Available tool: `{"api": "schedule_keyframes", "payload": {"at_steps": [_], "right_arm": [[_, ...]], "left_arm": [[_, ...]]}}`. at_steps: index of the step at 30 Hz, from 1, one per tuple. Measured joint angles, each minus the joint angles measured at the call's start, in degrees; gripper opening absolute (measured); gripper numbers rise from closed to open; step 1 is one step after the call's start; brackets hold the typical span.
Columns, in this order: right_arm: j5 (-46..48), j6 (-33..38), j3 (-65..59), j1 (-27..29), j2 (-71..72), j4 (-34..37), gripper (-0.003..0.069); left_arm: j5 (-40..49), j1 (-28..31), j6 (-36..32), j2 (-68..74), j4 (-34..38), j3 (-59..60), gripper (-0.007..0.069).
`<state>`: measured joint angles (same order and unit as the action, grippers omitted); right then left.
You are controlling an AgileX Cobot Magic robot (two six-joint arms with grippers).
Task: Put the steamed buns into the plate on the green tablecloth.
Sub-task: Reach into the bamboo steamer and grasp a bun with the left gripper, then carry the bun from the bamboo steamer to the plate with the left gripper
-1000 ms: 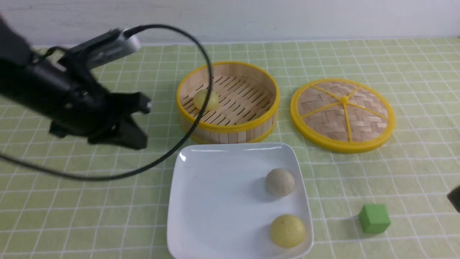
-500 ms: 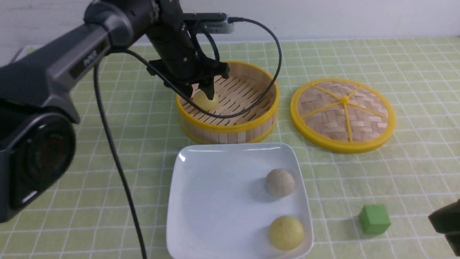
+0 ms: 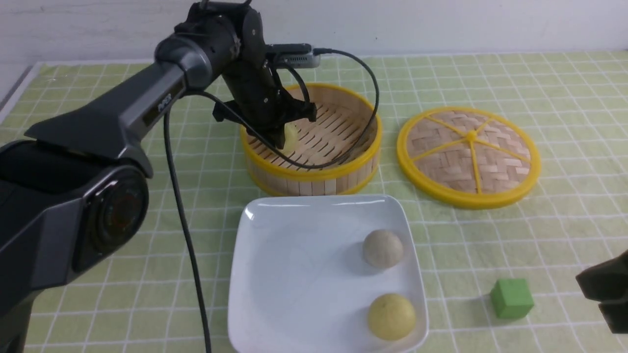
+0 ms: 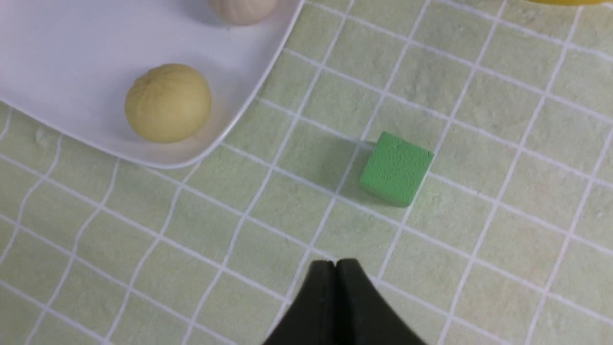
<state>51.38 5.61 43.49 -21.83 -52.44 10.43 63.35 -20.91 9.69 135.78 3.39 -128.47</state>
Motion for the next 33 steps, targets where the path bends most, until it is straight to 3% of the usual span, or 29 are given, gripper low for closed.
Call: {"api": "schedule_keyframes", "payload": {"at_steps": [8, 12, 16, 20, 25, 26, 33], "right_arm": [[0.24, 0.0, -1.06, 0.0, 0.0, 0.0, 0.0005], [0.24, 0.0, -1.13, 0.0, 0.0, 0.0, 0.0008], [0.24, 0.0, -1.29, 0.0, 0.0, 0.36, 0.0013], [0.24, -0.05, -1.31, 0.0, 0.0, 0.48, 0.0015], [1.55, -0.06, -1.31, 0.05, 0.74, 0.48, 0.002], [3.56, -0.26, -1.31, 0.05, 2.4, 0.48, 0.002], [12.77, -4.29, -1.31, 0.05, 19.68, -0.79, 0.002]], "left_arm": [[7.16, 0.0, 0.07, -15.43, -1.78, 2.21, 0.002], [7.02, -0.3, 0.56, -29.92, 0.6, 16.37, 0.002], [6.5, -4.06, 2.32, -39.89, 1.78, 40.26, 0.0022], [-5.44, -9.6, 4.98, -40.74, 2.09, 56.11, 0.0052], [-15.2, -13.04, 5.55, -36.55, 2.22, 60.07, 0.0169], [-17.03, -13.33, 5.78, -35.42, 2.22, 60.07, 0.0234], [-17.58, -13.56, 6.34, -35.73, 1.89, 58.66, 0.0476]]}}
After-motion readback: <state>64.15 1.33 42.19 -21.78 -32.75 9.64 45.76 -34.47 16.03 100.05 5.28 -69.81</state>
